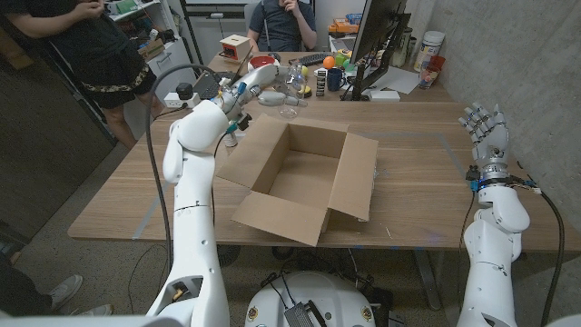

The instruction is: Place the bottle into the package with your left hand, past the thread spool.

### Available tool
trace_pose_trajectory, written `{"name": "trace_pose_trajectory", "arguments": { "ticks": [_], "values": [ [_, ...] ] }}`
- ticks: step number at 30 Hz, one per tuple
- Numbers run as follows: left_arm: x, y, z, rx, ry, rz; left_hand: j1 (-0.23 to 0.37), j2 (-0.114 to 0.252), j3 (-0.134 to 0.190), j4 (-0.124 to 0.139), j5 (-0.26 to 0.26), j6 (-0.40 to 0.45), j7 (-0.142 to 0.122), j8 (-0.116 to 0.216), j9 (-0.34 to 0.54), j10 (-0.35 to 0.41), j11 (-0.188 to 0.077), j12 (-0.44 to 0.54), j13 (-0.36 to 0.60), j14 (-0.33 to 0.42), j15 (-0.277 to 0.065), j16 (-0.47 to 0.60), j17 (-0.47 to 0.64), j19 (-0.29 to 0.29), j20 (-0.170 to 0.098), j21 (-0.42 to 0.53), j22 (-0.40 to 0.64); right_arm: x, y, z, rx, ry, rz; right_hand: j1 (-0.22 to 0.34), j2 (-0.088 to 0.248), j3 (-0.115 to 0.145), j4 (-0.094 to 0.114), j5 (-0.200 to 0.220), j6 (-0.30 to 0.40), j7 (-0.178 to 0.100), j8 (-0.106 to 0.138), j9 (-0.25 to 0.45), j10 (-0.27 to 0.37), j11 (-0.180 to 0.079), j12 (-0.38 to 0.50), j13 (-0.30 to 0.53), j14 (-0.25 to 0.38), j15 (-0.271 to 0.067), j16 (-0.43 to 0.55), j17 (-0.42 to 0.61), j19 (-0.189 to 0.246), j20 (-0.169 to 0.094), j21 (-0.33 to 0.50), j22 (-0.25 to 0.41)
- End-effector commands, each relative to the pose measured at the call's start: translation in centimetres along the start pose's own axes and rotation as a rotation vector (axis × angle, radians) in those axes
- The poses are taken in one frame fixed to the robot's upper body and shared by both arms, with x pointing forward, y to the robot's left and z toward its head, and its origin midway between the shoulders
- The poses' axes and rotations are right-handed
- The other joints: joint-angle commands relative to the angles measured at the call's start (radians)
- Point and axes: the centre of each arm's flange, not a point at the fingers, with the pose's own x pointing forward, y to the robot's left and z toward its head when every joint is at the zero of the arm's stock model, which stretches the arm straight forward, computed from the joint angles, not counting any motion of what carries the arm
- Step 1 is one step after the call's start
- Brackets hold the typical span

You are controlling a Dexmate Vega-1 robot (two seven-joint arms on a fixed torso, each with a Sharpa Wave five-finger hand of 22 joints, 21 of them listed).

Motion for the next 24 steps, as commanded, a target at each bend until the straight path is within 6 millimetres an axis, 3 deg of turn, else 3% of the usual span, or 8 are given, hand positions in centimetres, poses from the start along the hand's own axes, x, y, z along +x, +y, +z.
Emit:
{"name": "trace_pose_trajectory", "arguments": {
  "ticks": [1, 24],
  "values": [
    [0.9, -0.9, 1.7, 0.133, -0.018, -0.140, 0.149, 0.127, 0.047, -0.008, -0.003, 0.334, -0.125, -0.005, 0.003, 0.101, -0.102, 0.002, 0.005, 0.044, -0.128, 0.003, 0.001, 0.003, -0.062, -0.002, 0.002, 0.3, 0.2, -0.1, 0.000, -0.005, -0.001, -0.006, 0.001, -0.003, -0.001, 0.004, 0.005, 0.003, 0.006, 0.002, 0.013, 0.000, 0.004, 0.002, 0.007, 0.000, 0.005, 0.003, 0.006, -0.006, -0.001, 0.002],
    [1.5, -5.0, 0.5, 0.224, 0.025, -0.310, 0.173, 0.126, 0.052, -0.011, -0.005, 0.340, -0.129, -0.012, 0.005, 0.092, -0.102, 0.001, 0.006, 0.036, -0.128, 0.003, 0.003, -0.003, -0.065, -0.002, 0.004, 0.5, 0.3, -0.4, 0.001, -0.005, -0.001, -0.009, 0.000, -0.006, 0.000, 0.004, 0.004, 0.003, 0.005, 0.002, 0.014, 0.000, 0.004, 0.003, 0.009, 0.000, 0.005, 0.004, 0.008, -0.007, -0.005, 0.003]
  ]
}}
